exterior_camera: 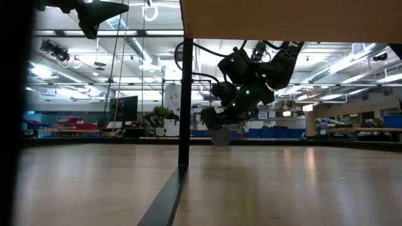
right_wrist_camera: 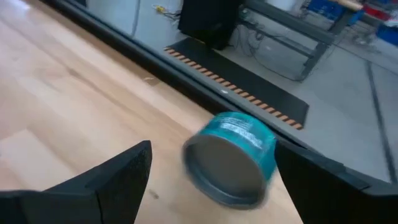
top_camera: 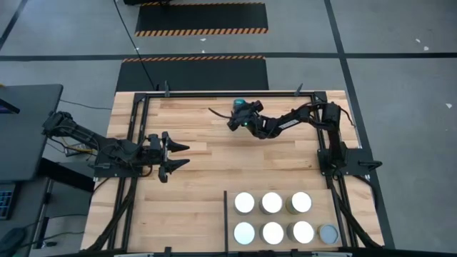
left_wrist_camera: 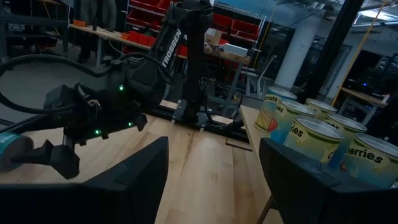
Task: Pick and place cans onto a shelf
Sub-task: Put the canned tuna on the shelf
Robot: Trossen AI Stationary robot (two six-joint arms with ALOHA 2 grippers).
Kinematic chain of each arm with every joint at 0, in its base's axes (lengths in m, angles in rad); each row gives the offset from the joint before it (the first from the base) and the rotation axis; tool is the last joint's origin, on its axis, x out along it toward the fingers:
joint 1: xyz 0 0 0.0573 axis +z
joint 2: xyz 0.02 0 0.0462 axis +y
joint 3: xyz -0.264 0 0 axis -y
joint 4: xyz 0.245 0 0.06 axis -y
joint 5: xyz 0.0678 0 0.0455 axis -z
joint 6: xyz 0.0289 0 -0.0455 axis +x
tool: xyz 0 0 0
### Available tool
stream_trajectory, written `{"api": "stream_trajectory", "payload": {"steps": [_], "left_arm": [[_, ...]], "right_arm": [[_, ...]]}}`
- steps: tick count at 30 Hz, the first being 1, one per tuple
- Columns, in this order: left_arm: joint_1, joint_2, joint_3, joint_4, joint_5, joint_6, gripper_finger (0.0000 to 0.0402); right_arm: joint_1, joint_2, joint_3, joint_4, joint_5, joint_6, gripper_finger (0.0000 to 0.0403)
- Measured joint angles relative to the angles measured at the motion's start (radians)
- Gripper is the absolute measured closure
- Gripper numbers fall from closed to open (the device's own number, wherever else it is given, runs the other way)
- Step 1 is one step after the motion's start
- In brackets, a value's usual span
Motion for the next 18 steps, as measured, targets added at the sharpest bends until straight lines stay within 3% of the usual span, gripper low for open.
{"api": "stream_trajectory", "payload": {"steps": [5, 18], "left_arm": [[0.0, 0.0, 0.0, 0.0, 0.0, 0.0, 0.0145], [0.0, 0.0, 0.0, 0.0, 0.0, 0.0, 0.0145]], "right_arm": [[-0.024, 0.0, 0.0, 0.01, -0.029, 0.004, 0.005], [-0.058, 0.001, 0.001, -0.105, 0.063, 0.188, 0.005]]}}
